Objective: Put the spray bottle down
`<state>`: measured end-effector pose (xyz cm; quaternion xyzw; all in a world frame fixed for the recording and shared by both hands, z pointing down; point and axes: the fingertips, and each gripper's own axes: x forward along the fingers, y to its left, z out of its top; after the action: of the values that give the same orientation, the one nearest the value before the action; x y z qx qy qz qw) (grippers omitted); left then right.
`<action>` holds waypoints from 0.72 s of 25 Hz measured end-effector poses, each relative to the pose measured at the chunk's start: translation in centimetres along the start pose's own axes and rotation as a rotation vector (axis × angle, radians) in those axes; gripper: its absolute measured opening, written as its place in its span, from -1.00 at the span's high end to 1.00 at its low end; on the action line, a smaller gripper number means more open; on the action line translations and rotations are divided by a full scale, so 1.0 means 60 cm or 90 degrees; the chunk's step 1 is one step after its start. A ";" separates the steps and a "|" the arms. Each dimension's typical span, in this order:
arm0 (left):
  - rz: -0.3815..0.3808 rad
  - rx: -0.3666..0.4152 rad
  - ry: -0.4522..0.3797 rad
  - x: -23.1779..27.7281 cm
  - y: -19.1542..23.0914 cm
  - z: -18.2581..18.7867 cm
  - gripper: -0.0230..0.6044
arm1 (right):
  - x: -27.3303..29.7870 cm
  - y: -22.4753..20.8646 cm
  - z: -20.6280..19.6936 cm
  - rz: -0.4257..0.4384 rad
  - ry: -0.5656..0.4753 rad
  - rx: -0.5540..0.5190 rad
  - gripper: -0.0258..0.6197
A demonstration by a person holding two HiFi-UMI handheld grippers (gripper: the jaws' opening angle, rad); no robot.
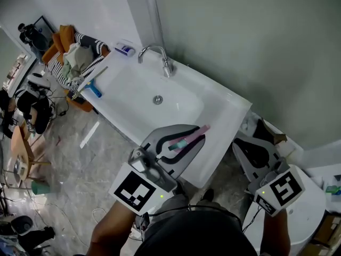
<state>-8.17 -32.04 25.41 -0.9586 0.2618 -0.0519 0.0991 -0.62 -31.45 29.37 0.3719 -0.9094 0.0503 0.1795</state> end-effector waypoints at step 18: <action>-0.006 -0.054 -0.006 0.011 0.080 -0.051 0.74 | 0.071 -0.037 0.008 -0.031 0.010 -0.003 0.89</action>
<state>-10.45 -36.91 27.37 -0.9633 0.2590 -0.0368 0.0597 -2.03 -35.96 30.41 0.3929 -0.8988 0.0467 0.1885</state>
